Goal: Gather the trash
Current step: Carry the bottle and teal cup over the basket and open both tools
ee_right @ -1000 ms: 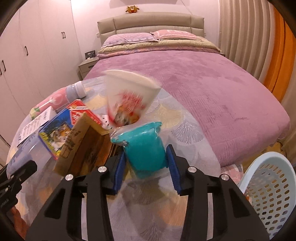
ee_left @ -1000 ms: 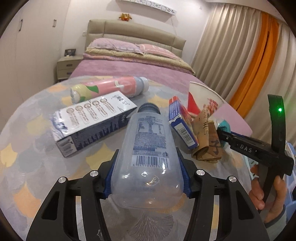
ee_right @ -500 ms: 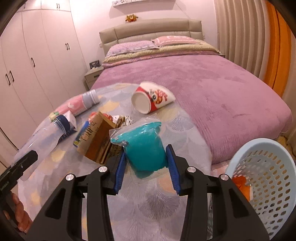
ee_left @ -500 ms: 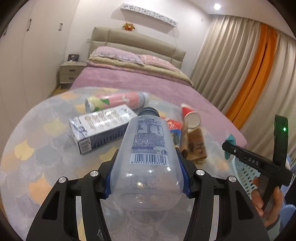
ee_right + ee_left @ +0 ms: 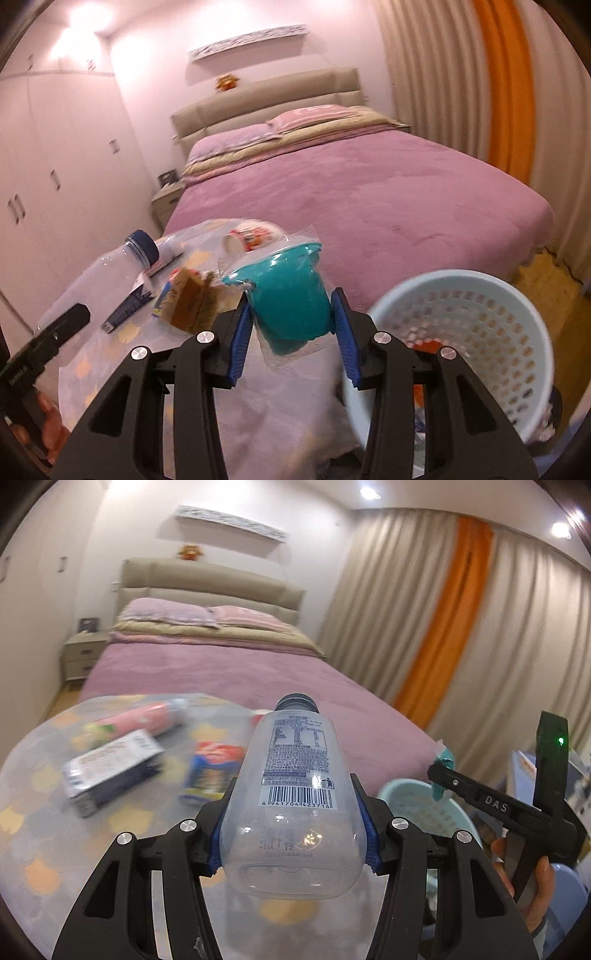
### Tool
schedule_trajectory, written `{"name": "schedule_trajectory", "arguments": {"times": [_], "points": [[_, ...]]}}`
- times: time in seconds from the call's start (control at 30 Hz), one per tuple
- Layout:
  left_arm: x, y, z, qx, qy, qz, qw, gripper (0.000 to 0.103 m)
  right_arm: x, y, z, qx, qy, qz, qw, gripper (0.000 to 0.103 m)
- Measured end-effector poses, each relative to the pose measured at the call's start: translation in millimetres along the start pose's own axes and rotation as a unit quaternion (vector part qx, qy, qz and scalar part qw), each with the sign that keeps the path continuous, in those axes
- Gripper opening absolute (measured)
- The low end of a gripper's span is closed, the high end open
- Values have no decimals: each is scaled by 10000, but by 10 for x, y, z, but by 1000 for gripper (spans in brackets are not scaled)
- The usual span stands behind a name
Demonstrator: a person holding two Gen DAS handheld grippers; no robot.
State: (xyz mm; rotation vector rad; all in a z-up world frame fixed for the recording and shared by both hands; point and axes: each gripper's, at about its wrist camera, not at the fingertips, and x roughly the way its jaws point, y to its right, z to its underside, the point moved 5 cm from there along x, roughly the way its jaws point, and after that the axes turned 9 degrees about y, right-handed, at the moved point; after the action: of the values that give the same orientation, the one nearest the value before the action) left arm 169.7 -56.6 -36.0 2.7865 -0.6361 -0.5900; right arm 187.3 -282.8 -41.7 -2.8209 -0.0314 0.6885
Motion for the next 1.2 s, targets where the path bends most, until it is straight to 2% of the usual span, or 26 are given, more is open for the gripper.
{"name": "schedule_trajectory", "arguments": {"times": [0.1, 0.33, 0.57, 0.73, 0.97, 1.07, 1.17, 1.2], "points": [[147, 318, 30, 149, -110, 296, 9994, 53, -137, 355, -11, 251, -45, 421, 9988, 39], [529, 961, 216, 397, -504, 889, 9940, 53, -276, 1023, 62, 826, -186, 1010, 9913, 39], [950, 1378, 535, 487, -1068, 1290, 9847, 54, -326, 1529, 217, 1280, -307, 1288, 9829, 39], [1231, 1586, 746, 636, -1390, 1384, 9785, 54, -326, 1746, 333, 1507, -429, 1457, 9768, 39], [1388, 1707, 947, 739, -1685, 1416, 9727, 55, -295, 1911, 419, 1625, -531, 1498, 9738, 40], [1355, 1703, 923, 716, -1621, 1423, 9738, 66, -298, 1919, 430, 1632, -526, 1493, 9738, 40], [1269, 1707, 860, 794, -1487, 1371, 9761, 67, -285, 1913, 429, 1628, -535, 1447, 9745, 41], [1241, 1684, 839, 805, -1450, 1363, 9767, 67, -285, 1906, 425, 1623, -531, 1444, 9747, 46]]}}
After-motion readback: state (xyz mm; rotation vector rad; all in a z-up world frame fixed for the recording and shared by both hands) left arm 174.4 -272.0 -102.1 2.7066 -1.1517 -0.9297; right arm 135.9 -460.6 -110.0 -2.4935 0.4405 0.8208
